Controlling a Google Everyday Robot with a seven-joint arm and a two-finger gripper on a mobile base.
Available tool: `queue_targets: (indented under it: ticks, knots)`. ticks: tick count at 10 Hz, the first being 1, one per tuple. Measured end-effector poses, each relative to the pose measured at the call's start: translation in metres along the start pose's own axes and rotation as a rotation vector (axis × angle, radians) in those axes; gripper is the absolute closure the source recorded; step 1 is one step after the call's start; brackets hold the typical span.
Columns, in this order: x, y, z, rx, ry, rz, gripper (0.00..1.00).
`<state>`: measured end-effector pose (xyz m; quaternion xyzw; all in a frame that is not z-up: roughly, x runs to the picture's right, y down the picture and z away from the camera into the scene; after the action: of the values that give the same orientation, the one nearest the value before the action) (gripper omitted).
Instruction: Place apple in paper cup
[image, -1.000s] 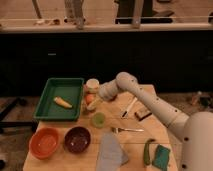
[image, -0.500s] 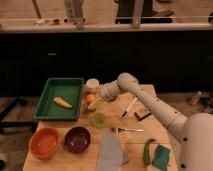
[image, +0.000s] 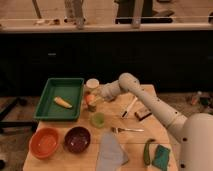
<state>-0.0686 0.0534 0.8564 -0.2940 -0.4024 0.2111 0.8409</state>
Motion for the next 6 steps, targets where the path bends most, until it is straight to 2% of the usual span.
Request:
queue_targets:
  ticks: [3, 4, 6]
  knots:
    - [0.0020, 0.0003, -0.0005, -0.004, -0.002, 0.002, 0.92]
    - [0.0026, 0.0004, -0.0003, -0.005, -0.003, 0.003, 0.99]
    - [0.0037, 0.0010, -0.0004, -0.009, -0.003, 0.004, 1.00]
